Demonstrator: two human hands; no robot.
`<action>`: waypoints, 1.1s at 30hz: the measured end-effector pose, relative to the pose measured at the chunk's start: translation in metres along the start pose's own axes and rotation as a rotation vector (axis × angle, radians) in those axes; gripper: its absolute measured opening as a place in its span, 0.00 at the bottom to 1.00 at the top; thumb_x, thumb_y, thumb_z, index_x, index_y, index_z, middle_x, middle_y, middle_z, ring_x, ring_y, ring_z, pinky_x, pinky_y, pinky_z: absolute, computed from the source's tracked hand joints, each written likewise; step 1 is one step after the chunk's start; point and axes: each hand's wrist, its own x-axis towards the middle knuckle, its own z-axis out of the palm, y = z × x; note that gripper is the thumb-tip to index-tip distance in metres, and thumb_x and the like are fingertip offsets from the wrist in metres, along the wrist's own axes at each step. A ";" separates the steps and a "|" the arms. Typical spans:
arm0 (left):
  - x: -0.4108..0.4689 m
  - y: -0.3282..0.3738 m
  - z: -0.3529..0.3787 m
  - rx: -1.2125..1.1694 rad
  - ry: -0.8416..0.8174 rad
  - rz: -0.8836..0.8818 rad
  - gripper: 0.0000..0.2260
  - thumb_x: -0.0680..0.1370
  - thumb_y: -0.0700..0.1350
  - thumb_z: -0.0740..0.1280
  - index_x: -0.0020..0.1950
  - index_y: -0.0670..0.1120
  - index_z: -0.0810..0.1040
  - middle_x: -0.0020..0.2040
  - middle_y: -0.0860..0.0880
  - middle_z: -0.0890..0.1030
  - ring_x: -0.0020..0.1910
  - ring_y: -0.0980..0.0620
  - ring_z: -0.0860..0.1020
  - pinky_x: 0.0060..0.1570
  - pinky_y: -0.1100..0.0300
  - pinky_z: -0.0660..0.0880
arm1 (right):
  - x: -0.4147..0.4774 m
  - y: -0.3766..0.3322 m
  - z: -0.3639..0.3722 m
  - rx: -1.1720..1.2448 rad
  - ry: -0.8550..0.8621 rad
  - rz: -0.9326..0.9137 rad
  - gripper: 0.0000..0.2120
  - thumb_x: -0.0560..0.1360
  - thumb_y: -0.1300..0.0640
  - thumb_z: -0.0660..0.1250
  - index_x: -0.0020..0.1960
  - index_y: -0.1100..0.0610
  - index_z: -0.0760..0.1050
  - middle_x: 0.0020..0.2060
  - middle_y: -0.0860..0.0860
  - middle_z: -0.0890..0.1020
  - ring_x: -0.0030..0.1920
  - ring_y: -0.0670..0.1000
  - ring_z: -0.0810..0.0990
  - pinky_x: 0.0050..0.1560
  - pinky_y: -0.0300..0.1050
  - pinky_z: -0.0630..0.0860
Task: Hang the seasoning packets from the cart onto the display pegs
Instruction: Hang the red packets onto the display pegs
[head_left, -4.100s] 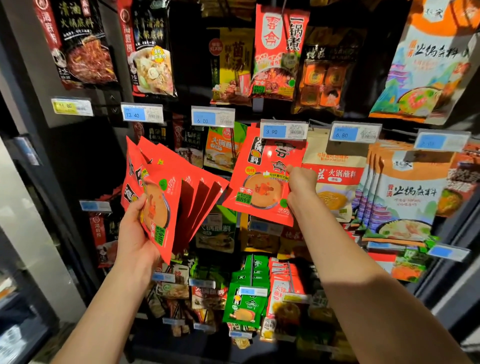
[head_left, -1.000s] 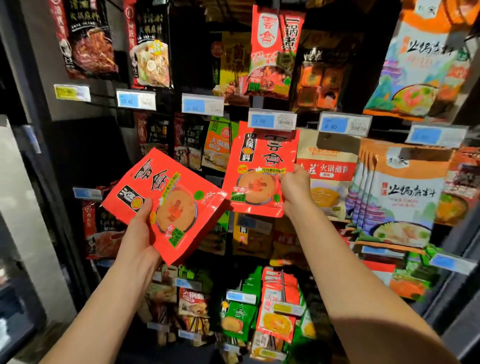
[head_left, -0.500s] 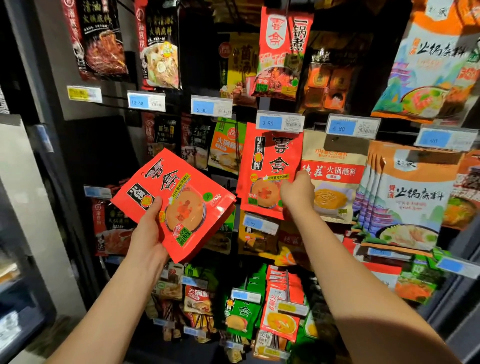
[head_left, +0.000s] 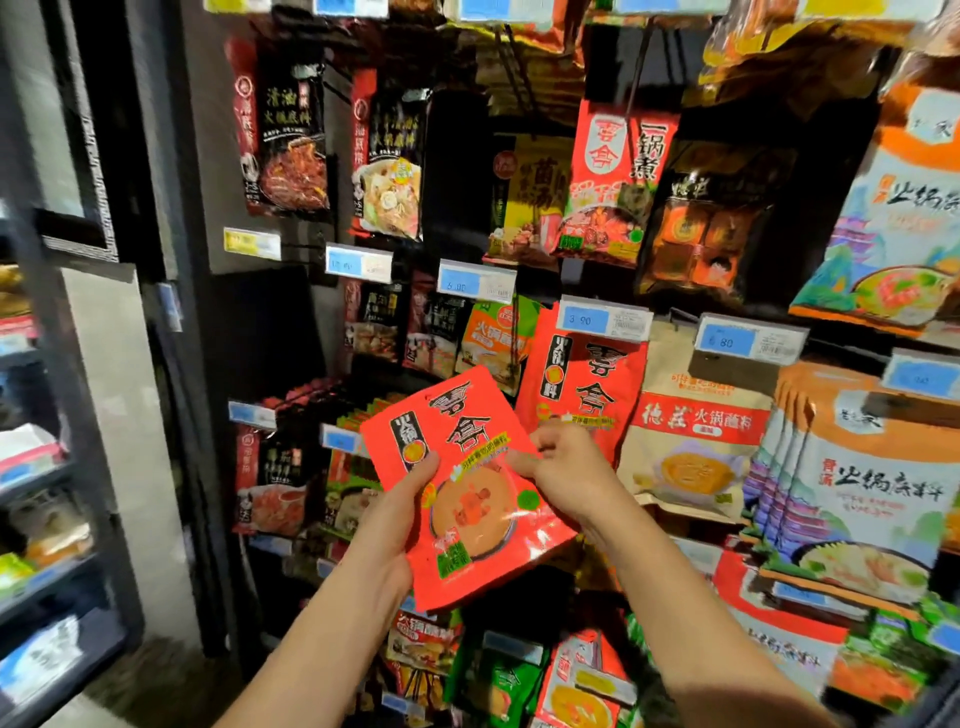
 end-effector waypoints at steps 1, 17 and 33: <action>0.001 0.000 0.001 -0.009 0.007 -0.006 0.18 0.76 0.55 0.73 0.61 0.45 0.84 0.54 0.39 0.86 0.49 0.38 0.86 0.56 0.39 0.79 | 0.000 0.002 0.000 0.027 0.018 -0.015 0.19 0.67 0.50 0.78 0.36 0.64 0.75 0.36 0.58 0.77 0.38 0.54 0.76 0.41 0.50 0.70; 0.010 -0.001 0.030 -0.063 0.144 0.030 0.13 0.82 0.54 0.66 0.57 0.46 0.83 0.43 0.45 0.88 0.44 0.44 0.85 0.48 0.46 0.81 | -0.007 0.030 -0.027 0.143 0.168 -0.017 0.06 0.84 0.60 0.64 0.52 0.55 0.79 0.49 0.52 0.86 0.53 0.56 0.84 0.58 0.56 0.79; 0.039 0.003 0.002 -0.080 0.314 0.079 0.11 0.85 0.52 0.62 0.52 0.48 0.81 0.43 0.48 0.87 0.45 0.46 0.84 0.46 0.49 0.79 | -0.008 0.070 -0.041 0.451 0.455 0.052 0.12 0.84 0.60 0.63 0.51 0.46 0.82 0.53 0.54 0.87 0.58 0.63 0.83 0.63 0.69 0.77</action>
